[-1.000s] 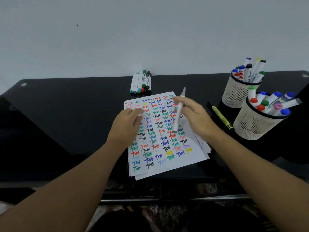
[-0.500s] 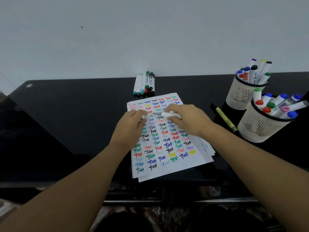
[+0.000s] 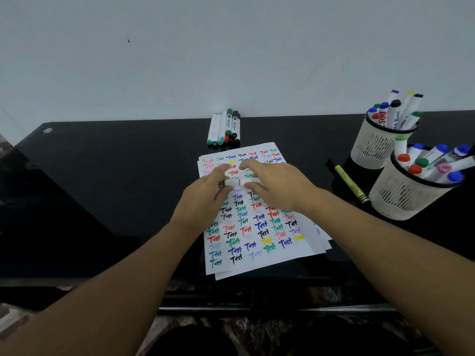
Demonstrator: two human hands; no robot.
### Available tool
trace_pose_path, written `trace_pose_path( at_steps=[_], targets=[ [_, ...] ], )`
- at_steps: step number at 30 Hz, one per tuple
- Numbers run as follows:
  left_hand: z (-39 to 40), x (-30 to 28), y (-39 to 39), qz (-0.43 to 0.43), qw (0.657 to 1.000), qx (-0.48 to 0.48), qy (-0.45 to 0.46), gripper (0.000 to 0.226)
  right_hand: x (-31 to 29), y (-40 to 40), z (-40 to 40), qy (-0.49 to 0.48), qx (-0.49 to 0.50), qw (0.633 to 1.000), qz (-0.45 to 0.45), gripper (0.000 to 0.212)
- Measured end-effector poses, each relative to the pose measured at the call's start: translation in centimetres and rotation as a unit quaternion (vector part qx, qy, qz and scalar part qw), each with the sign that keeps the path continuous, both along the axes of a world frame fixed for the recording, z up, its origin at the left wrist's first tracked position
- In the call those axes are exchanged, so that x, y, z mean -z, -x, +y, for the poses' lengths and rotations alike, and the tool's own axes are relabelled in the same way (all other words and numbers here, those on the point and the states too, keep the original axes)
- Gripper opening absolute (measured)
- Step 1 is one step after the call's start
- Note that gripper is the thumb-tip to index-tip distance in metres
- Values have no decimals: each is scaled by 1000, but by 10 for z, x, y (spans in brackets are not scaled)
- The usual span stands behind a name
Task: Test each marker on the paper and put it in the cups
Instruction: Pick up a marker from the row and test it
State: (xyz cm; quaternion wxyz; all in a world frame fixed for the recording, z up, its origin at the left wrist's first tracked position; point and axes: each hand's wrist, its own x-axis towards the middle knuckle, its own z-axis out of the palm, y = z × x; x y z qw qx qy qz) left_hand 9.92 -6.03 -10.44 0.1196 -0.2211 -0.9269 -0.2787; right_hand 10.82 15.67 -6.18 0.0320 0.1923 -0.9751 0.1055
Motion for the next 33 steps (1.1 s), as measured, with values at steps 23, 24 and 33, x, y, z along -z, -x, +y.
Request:
trace_pose_path(
  at_steps=[23,24,33],
  targets=[
    [-1,6,13,-41,996,-49,68,64,4,-14,22,223,75,971,-51,58],
    [-1,6,13,-43,996,-48,69,64,3,-13,22,241,84,965,-52,62],
    [-2,7,14,-47,995,-55,63,64,7,-15,72,82,295,950,58,23]
  ],
)
